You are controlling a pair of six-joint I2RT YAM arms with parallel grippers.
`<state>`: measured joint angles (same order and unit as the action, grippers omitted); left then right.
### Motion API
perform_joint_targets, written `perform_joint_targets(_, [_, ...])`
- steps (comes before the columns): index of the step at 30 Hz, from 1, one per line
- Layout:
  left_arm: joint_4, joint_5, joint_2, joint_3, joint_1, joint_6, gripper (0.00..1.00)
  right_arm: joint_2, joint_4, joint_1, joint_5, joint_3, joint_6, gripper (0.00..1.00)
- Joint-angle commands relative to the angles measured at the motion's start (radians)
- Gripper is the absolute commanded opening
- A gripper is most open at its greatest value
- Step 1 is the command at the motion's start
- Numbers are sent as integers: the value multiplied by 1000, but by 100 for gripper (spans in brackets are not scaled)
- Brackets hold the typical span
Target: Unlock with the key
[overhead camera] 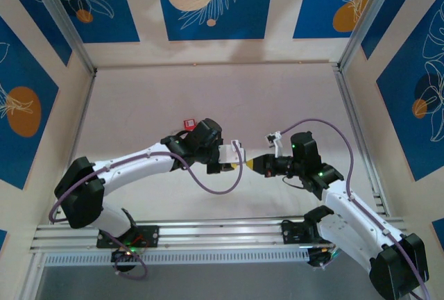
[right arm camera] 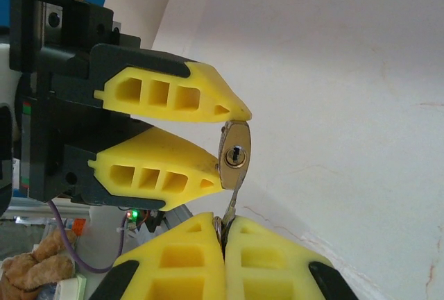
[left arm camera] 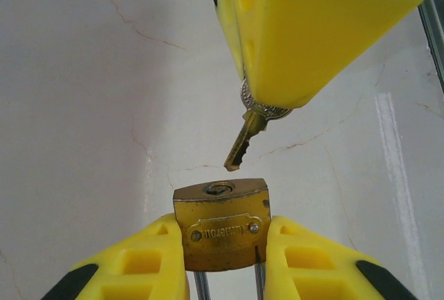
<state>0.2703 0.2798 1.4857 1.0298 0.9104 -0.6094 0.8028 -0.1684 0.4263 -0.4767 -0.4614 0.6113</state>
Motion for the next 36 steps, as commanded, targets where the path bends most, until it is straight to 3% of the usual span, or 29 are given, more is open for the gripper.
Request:
perform_joint_targets(1, [15,9,-21,7,7,-16,23,3,27,7,-30,19,4,0])
perform_joint_targets(36, [29,21,-6,25,24,-10,20,-1,52,12,-65,32,10,0])
